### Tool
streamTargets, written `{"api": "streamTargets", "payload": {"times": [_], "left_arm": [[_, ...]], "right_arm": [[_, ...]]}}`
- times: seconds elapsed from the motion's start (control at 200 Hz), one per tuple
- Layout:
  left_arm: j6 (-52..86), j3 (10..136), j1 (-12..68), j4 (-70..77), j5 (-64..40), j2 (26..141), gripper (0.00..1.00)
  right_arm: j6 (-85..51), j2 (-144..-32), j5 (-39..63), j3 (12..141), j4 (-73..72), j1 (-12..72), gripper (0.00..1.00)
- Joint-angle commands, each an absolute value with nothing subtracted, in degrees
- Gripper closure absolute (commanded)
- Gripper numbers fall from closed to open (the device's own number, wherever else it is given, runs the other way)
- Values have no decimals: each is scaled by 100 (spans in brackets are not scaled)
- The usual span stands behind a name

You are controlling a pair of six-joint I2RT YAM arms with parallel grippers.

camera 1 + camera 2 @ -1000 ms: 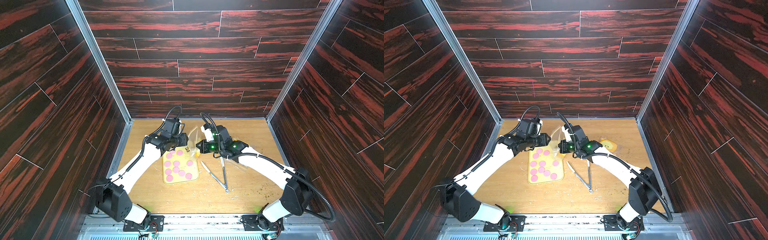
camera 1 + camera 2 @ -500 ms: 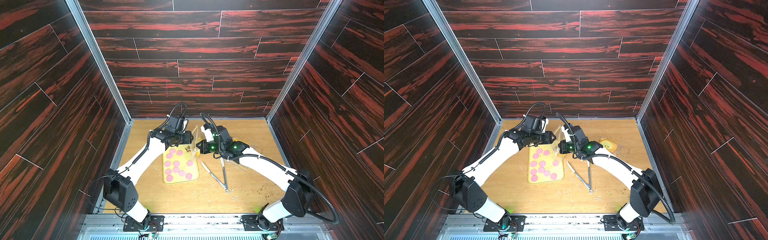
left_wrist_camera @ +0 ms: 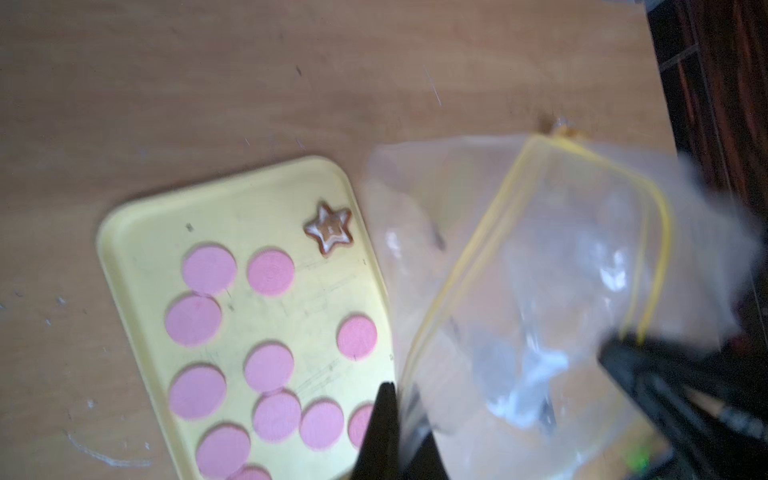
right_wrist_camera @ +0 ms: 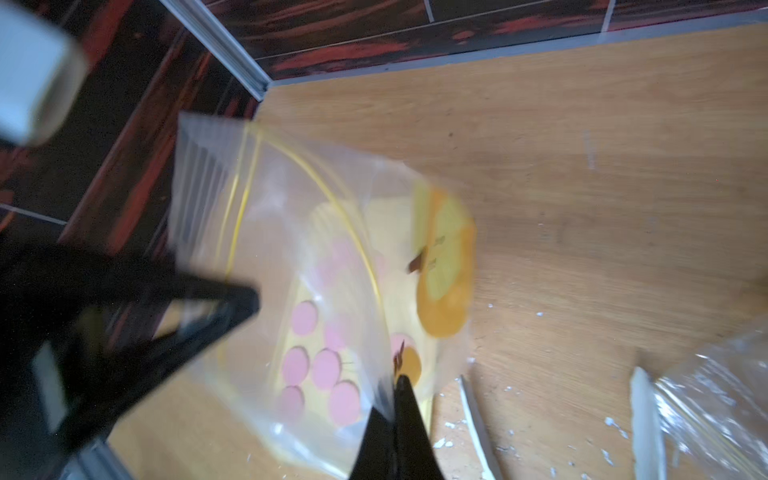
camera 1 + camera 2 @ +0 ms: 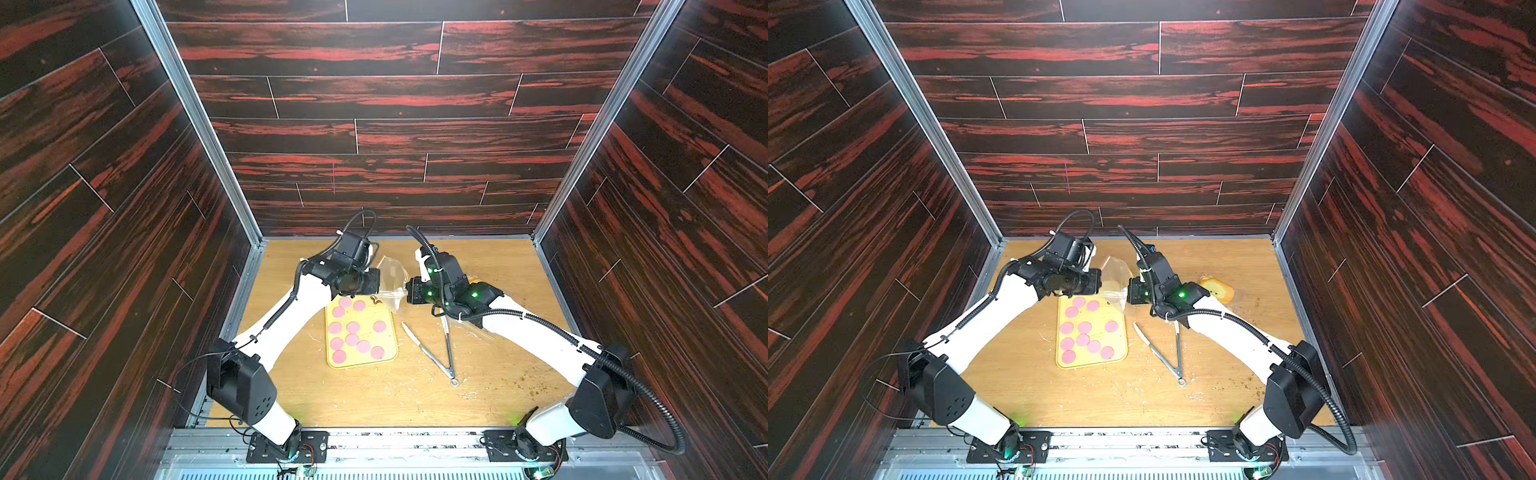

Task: Put the cookies into a resealable bag to prevent moisture
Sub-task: Open the ziploc bag.

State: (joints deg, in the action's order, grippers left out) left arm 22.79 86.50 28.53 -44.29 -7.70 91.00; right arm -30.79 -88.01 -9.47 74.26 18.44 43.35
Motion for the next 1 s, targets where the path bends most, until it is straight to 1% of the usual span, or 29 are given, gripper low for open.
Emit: {"api": "streamTargets", "payload": {"times": [0.0,0.055,0.125,0.195,0.266,0.391,0.441,0.566,0.666,0.747,0.882,0.997], "left_arm": [[2180,8871,2883,-5050,-1003,8756,100],[2155,8932,2882,-5074,-1018,8736,100],[2127,9032,2882,-5106,-1093,8731,100],[2133,9072,2883,-5066,-1254,8719,100],[2128,9101,2883,-5064,-1285,8696,100],[2103,9132,2883,-5130,-1174,8643,100],[2126,9134,2883,-5107,-1248,8644,100],[2214,9125,2883,-4989,-1518,8591,100],[2050,9272,2790,-5419,-983,8536,100],[2004,9293,2641,-5652,-702,8375,100],[1938,9260,2476,-6191,124,8110,100],[2018,8999,2375,-6521,589,7857,100]], "right_arm": [[-2898,-8924,-509,7566,1594,4313,99],[-2841,-8955,86,7507,1275,4309,94],[-2800,-9023,487,7530,1072,4317,84],[-2754,-9123,507,7631,1077,4316,79],[-2686,-9300,387,7810,1272,4319,69],[-2635,-9548,506,7997,1363,4317,65],[-2645,-9624,475,8043,1383,4319,61],[-2537,-9927,139,8259,1626,4309,61],[-2362,-10095,-395,8402,2059,4310,69],[-2299,-10036,-681,8308,2102,4294,74],[-2224,-10089,-643,8279,2101,4283,80],[-2272,-10167,11,8206,1717,4330,81]]}}
